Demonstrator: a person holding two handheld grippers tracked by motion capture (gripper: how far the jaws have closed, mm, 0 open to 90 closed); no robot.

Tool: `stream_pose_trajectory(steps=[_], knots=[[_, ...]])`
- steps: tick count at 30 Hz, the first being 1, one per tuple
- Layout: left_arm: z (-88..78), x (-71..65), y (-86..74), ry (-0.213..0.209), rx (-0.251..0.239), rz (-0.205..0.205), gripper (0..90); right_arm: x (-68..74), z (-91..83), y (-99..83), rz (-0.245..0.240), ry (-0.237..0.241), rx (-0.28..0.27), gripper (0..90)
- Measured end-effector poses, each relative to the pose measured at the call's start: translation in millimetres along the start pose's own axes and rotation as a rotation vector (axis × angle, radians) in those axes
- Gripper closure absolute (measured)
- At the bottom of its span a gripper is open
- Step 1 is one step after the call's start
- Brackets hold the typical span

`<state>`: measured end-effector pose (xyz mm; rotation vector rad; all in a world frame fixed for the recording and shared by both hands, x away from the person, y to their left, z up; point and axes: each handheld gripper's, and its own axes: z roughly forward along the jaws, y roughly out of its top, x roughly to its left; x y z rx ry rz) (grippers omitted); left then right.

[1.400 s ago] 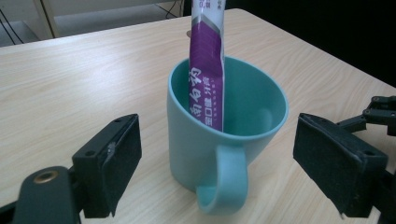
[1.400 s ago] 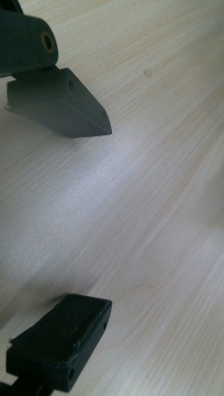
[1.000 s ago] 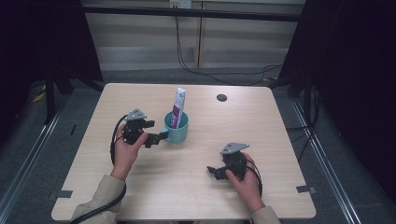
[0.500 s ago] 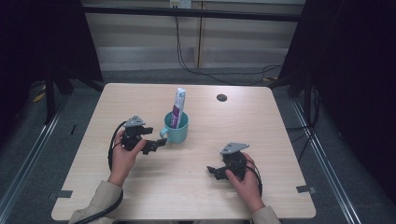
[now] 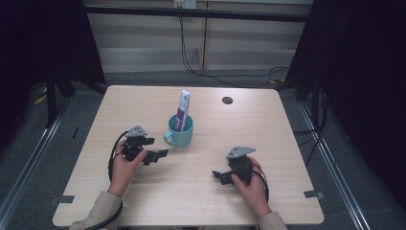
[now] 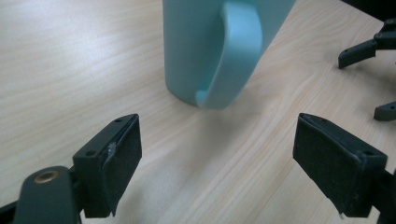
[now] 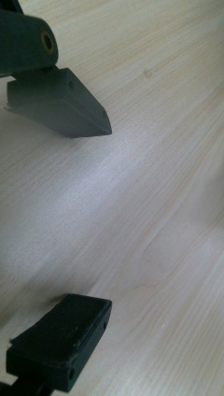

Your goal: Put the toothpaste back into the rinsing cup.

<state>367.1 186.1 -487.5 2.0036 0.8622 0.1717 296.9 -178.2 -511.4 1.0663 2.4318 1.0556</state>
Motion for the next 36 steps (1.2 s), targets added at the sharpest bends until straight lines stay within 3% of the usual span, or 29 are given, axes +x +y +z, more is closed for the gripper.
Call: stream_pose_trajectory(steps=[23, 36], knots=[[-8.8, 4.0, -23.8, 0.008, 0.052, 0.002, 15.5, 0.0, 0.0, 0.0, 0.000, 0.000, -0.001, 13.2], [-8.2, 5.0, -30.6, 0.041, 0.094, 0.048, 15.5, 0.0, 0.0, 0.0, 0.000, 0.000, 0.000, 13.2]])
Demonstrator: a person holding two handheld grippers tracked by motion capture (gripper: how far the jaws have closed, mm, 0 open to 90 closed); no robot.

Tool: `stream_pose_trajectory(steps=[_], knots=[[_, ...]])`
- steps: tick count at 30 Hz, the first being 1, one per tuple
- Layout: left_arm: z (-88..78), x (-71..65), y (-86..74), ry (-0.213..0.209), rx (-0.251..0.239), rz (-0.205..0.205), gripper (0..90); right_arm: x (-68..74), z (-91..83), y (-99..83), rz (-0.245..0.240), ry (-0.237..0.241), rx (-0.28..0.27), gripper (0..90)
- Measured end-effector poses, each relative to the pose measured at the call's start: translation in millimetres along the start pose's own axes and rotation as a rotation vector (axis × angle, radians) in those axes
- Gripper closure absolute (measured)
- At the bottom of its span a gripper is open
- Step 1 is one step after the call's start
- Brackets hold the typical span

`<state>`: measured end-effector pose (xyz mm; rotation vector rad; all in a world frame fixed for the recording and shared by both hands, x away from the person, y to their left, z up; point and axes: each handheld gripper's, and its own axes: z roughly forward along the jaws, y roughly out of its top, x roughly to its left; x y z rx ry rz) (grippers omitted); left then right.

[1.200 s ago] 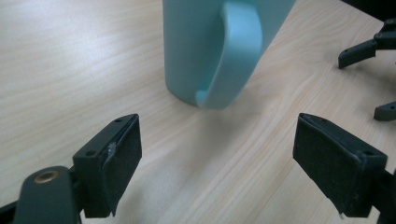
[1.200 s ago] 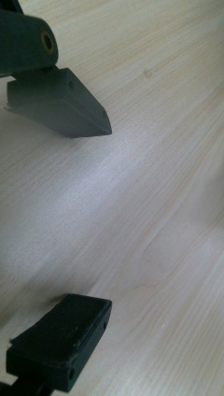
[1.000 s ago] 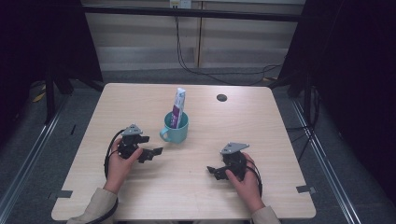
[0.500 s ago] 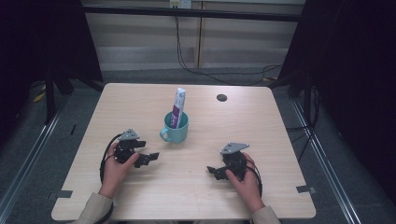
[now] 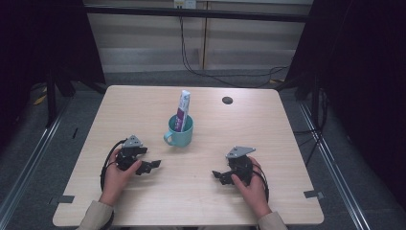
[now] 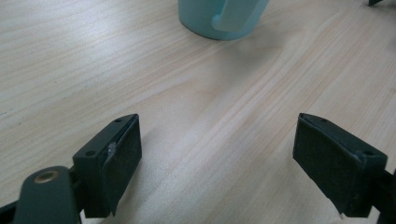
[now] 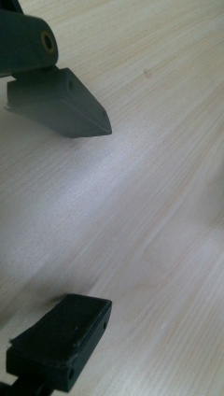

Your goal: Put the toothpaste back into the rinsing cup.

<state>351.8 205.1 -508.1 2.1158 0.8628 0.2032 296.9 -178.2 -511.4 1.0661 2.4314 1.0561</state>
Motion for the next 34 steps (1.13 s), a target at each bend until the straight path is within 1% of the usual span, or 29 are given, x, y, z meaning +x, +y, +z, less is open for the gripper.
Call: stream_pose_trajectory(steps=[6, 11, 13, 14, 19, 20, 34], knots=[[0.9, -1.3, -1.0, 0.005, 0.003, 0.007, 15.5, 0.0, 0.0, 0.0, 0.000, 0.000, 0.000, 13.2], [1.7, -3.4, -0.6, 0.017, 0.019, 0.047, 15.3, 0.0, 0.0, 0.0, 0.000, 0.000, 0.000, 13.2], [2.3, -5.5, -0.3, 0.040, 0.030, 0.084, 15.3, 0.0, 0.0, 0.0, 0.000, 0.000, 0.000, 13.2], [2.5, -6.3, -0.3, 0.044, 0.038, 0.095, 15.1, 0.0, 0.0, 0.0, 0.000, 0.000, 0.000, 13.2], [3.6, -8.8, -0.3, 0.056, 0.044, 0.108, 14.8, 0.1, 0.1, -0.1, 0.000, -0.001, -0.001, 13.2], [3.6, -9.0, -0.2, 0.058, 0.050, 0.120, 14.7, 0.1, 0.1, -0.1, 0.000, -0.001, -0.001, 13.2], [3.9, -9.2, -0.2, 0.059, 0.051, 0.122, 14.3, 0.1, 0.1, -0.1, 0.000, -0.001, -0.001, 13.2]])
